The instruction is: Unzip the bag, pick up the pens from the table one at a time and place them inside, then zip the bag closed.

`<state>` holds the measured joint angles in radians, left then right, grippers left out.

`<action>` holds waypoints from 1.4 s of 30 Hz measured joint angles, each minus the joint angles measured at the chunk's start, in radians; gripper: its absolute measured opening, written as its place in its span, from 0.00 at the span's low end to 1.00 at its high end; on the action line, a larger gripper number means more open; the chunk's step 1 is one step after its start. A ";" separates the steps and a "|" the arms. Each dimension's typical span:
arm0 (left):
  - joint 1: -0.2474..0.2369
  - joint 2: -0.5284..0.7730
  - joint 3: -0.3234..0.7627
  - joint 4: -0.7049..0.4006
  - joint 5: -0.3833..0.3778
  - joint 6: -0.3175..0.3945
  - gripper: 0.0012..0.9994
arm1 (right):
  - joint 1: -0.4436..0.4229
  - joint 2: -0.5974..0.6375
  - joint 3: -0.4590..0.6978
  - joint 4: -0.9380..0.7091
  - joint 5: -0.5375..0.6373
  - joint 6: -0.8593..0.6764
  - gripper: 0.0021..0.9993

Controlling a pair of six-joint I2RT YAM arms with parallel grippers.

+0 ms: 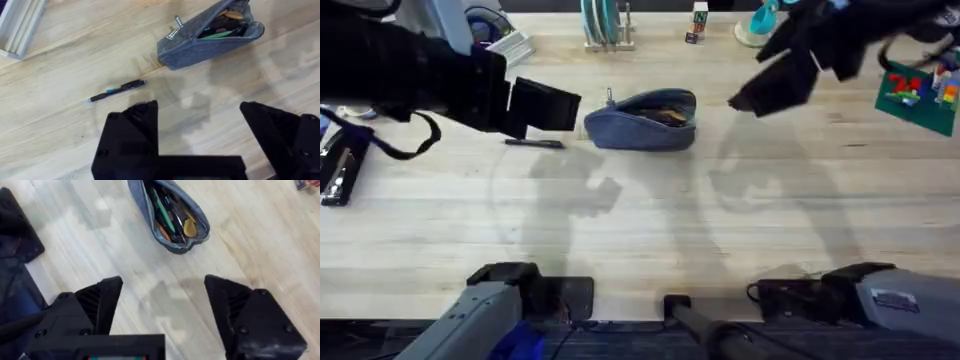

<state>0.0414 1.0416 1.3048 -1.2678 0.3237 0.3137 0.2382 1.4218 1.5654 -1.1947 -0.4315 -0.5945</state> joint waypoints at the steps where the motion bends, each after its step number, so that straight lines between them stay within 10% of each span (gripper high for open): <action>1: 0.000 0.000 0.000 0.000 0.000 0.000 1.00 | 0.000 -0.032 -0.029 0.013 0.003 0.005 1.00; 17: 0.000 0.000 0.000 -0.007 -0.009 -0.035 1.00 | 0.000 -0.145 -0.216 0.020 0.021 0.131 1.00; 30: 0.000 0.000 0.000 -0.001 -0.170 -0.117 1.00 | 0.000 -0.145 -0.216 0.019 0.021 0.142 1.00; 42: 0.014 0.025 0.000 0.049 -0.329 -0.328 0.99 | 0.000 -0.145 -0.216 0.019 0.021 0.143 1.00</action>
<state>0.0553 1.0666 1.3048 -1.2190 -0.0056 -0.0144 0.2382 1.2766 1.3491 -1.1755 -0.4107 -0.4519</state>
